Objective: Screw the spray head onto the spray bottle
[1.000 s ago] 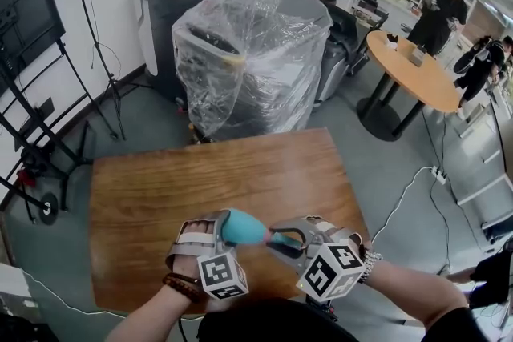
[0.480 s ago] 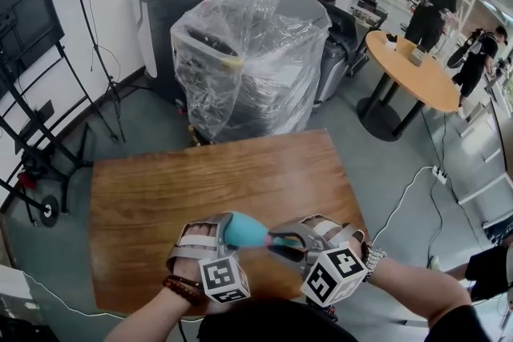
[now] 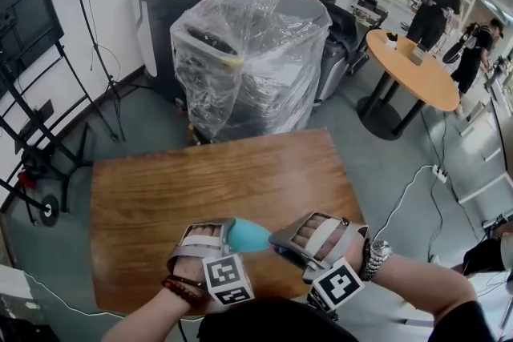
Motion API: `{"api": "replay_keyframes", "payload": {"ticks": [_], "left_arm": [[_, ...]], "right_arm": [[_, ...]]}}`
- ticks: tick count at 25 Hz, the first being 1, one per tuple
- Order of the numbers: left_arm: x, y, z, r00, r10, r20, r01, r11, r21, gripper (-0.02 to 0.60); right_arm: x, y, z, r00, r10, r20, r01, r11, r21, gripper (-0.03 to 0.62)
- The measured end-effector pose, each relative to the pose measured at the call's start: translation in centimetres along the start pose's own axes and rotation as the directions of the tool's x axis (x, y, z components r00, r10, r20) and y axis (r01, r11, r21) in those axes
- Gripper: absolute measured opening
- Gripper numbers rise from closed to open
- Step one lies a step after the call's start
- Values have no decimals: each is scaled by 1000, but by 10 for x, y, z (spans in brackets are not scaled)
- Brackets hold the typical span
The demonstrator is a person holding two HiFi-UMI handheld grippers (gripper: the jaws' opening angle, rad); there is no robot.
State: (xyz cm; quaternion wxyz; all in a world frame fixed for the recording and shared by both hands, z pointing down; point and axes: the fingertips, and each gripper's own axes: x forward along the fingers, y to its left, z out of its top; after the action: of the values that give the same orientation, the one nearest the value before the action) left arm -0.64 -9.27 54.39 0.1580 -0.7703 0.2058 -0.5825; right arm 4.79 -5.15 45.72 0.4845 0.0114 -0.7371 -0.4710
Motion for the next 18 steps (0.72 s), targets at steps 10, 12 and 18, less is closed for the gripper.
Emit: {"api": "replay_keyframes", "payload": {"ticks": [10, 12, 18], "left_arm": [[-5, 6, -4, 996, 60, -69, -60, 998, 7, 376], [-5, 9, -5, 993, 96, -73, -94, 995, 19, 376], [-5, 9, -7, 983, 174, -54, -171, 983, 60, 374]], "right_arm": [[7, -1, -5, 990, 98, 99, -136, 834, 534, 119], [9, -3, -10, 978, 126, 169, -210, 642, 737, 118], [14, -4, -17, 901, 80, 426, -408, -177, 896, 118]]}}
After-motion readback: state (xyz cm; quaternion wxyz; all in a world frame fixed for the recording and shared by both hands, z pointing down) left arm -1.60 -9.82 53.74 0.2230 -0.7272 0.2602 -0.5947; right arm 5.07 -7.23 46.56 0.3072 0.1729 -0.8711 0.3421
